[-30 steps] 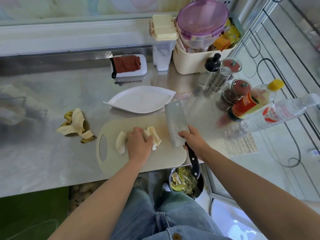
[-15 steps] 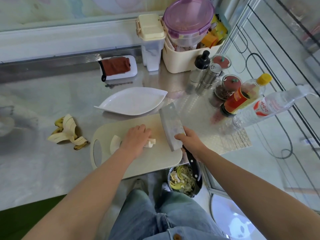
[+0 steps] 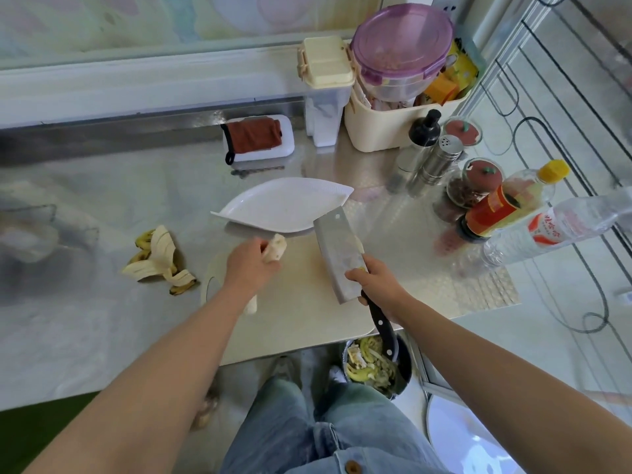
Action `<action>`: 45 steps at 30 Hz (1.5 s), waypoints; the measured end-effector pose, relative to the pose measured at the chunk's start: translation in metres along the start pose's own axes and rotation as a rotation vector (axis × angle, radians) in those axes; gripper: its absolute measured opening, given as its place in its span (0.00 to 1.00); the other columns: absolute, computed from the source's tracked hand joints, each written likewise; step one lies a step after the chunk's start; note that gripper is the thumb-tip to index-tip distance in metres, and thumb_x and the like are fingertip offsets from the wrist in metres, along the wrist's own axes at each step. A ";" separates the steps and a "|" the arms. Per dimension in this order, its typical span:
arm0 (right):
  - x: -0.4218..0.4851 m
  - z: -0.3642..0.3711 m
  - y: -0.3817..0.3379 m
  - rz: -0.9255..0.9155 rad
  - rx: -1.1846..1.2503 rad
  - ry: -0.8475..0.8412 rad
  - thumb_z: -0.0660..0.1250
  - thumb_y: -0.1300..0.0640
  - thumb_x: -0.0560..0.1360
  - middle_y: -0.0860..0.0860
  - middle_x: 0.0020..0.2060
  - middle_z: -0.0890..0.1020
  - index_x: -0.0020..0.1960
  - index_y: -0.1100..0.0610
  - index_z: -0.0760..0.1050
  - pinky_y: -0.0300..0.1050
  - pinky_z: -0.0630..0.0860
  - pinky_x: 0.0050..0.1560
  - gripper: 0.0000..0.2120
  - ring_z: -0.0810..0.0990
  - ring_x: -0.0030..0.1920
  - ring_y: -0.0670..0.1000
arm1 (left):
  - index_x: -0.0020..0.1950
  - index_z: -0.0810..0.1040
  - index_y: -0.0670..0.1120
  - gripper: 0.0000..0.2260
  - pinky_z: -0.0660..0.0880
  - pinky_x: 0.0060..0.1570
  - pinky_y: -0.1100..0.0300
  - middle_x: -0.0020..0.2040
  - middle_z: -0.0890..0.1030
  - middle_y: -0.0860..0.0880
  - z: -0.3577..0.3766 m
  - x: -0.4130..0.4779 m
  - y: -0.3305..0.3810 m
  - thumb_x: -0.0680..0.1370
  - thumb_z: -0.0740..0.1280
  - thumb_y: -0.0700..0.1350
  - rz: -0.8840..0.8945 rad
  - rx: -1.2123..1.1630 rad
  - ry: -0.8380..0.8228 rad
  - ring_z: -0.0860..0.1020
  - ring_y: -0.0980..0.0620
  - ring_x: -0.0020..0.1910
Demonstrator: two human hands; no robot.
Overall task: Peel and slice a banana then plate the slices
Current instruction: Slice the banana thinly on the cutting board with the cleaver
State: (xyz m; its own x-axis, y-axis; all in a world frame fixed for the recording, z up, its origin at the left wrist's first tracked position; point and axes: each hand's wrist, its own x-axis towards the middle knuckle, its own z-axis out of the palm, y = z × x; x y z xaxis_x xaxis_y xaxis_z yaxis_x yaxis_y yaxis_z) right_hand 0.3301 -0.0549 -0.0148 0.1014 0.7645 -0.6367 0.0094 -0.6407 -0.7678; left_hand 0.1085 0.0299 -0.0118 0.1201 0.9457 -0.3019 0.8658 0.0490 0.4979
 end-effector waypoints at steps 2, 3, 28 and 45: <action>0.001 0.008 0.000 0.017 -0.005 -0.037 0.62 0.62 0.76 0.57 0.42 0.68 0.57 0.55 0.74 0.39 0.64 0.26 0.11 0.63 0.29 0.47 | 0.53 0.77 0.43 0.14 0.66 0.41 0.58 0.44 0.78 0.48 -0.011 0.001 -0.013 0.72 0.73 0.47 -0.111 -0.057 0.061 0.75 0.46 0.44; 0.000 0.012 -0.001 0.021 -0.003 -0.058 0.62 0.63 0.76 0.56 0.42 0.68 0.57 0.55 0.74 0.38 0.63 0.26 0.11 0.62 0.29 0.47 | 0.54 0.78 0.43 0.15 0.67 0.42 0.57 0.45 0.78 0.48 -0.015 0.002 -0.019 0.72 0.73 0.48 -0.164 -0.106 0.093 0.75 0.48 0.43; 0.007 0.043 0.006 -0.201 -0.408 -0.078 0.61 0.65 0.72 0.44 0.25 0.66 0.45 0.64 0.75 0.40 0.62 0.26 0.05 0.63 0.25 0.47 | 0.40 0.79 0.42 0.11 0.67 0.34 0.59 0.36 0.79 0.48 0.024 -0.036 -0.025 0.74 0.71 0.50 -0.406 -0.526 0.174 0.76 0.48 0.37; 0.004 0.023 0.018 -0.230 -0.379 -0.017 0.63 0.63 0.72 0.43 0.25 0.65 0.40 0.60 0.73 0.44 0.60 0.31 0.03 0.62 0.27 0.46 | 0.64 0.72 0.43 0.23 0.70 0.54 0.52 0.58 0.71 0.42 0.026 -0.064 -0.033 0.73 0.71 0.50 -0.107 0.146 0.380 0.69 0.44 0.56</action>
State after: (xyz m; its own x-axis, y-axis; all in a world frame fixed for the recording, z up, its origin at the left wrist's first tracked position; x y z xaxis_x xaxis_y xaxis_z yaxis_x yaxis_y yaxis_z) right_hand 0.3076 -0.0613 -0.0326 0.0375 0.8891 -0.4562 0.3940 -0.4327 -0.8109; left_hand 0.0847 -0.0403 -0.0297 -0.1379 0.9904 -0.0110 0.9268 0.1330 0.3513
